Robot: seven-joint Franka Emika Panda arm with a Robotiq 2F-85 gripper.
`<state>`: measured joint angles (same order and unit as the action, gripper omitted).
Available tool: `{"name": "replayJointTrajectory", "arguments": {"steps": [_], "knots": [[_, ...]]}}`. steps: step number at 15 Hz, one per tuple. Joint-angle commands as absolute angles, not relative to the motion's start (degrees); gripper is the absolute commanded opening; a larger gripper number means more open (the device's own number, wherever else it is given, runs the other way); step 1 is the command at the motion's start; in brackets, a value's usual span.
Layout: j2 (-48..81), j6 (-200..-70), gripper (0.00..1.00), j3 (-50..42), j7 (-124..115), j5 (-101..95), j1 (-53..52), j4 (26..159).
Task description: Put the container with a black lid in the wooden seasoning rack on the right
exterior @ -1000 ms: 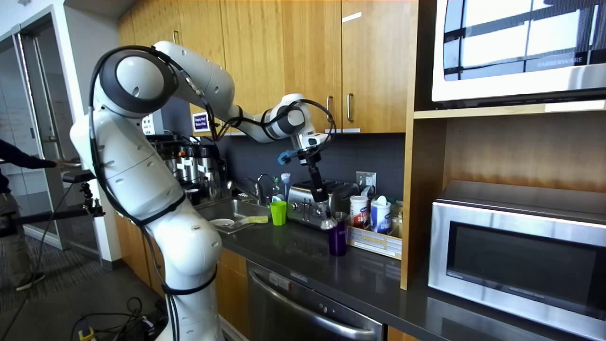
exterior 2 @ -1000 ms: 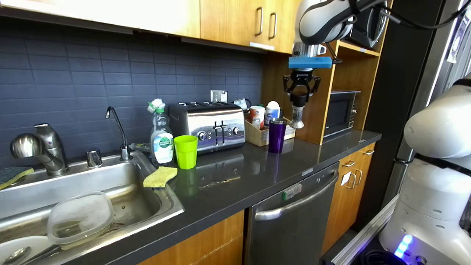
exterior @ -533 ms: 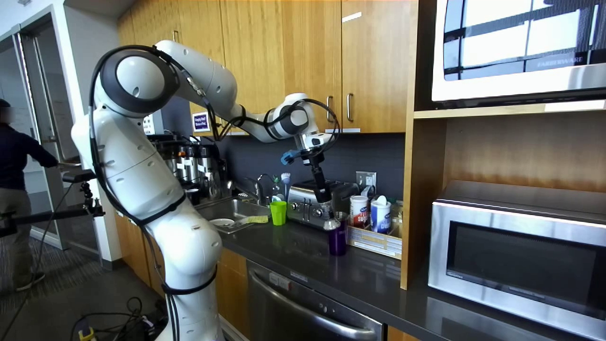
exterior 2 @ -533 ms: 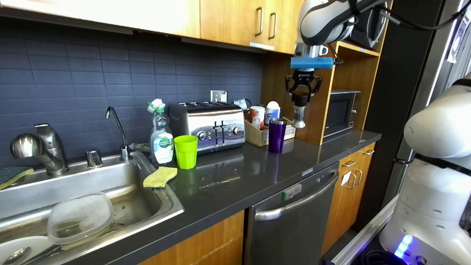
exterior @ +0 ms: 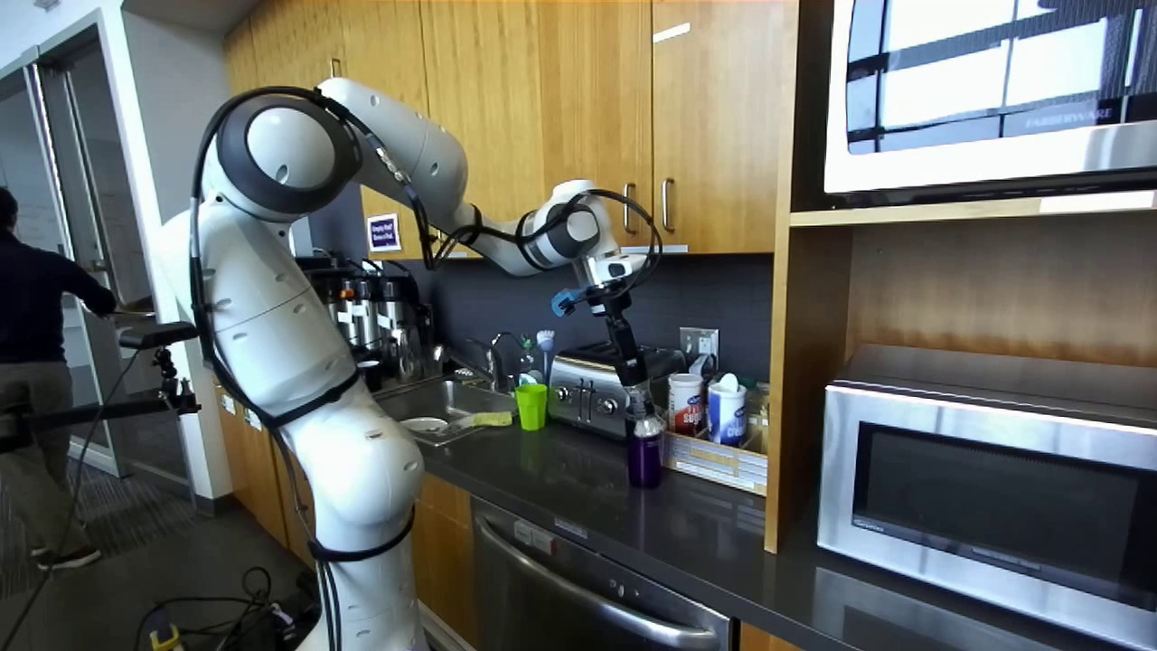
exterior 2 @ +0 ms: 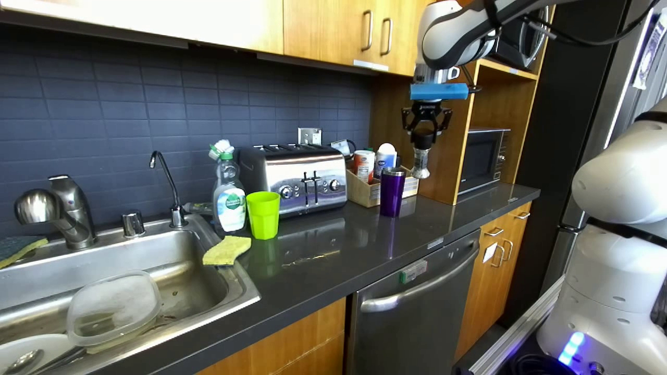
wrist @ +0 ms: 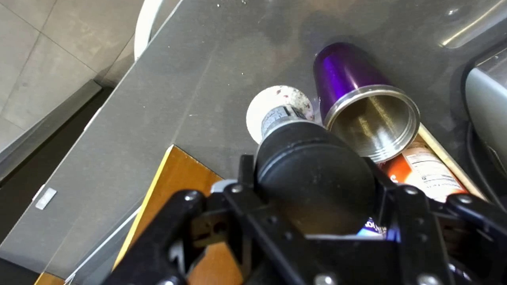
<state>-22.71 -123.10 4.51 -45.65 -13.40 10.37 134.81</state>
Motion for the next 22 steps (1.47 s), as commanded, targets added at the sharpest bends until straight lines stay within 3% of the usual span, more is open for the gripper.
{"name": "replayJointTrajectory", "arguments": {"steps": [1,22], "knots": [[-19.8,-123.7,0.39,3.9,-44.9,-15.1,10.5,131.4],[-8.3,-126.8,0.39,-0.8,-54.5,-18.1,10.7,120.9]]}}
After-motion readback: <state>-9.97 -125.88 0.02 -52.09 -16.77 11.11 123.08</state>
